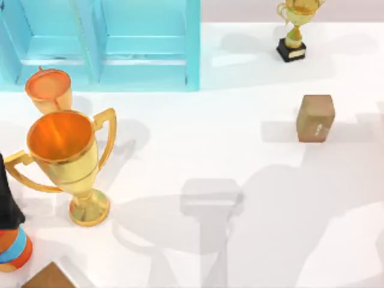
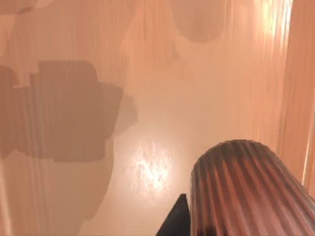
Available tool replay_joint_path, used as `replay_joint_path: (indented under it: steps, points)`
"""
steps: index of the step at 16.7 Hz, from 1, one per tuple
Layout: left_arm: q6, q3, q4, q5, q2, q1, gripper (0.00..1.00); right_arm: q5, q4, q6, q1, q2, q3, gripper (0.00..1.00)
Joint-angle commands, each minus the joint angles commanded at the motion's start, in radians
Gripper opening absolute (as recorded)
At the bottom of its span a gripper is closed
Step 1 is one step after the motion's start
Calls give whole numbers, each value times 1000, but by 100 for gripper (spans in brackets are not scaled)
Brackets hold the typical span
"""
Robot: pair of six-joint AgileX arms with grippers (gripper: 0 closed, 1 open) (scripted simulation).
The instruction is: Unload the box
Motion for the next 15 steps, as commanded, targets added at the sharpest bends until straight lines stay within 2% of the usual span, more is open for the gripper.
replay_joint_path:
  steps: [4,10,12,15]
  points:
    - [0,0,0,0,0,0,100,21,-114,30,7,-10,16,0]
    - [0,0,0,0,0,0,100,24,-116,45,17,-5,11,0]
    - [0,0,0,0,0,0,100,37,-117,98,71,-3,-4,0]
    - [0,0,0,0,0,0,100,64,-100,255,230,0,-51,0]
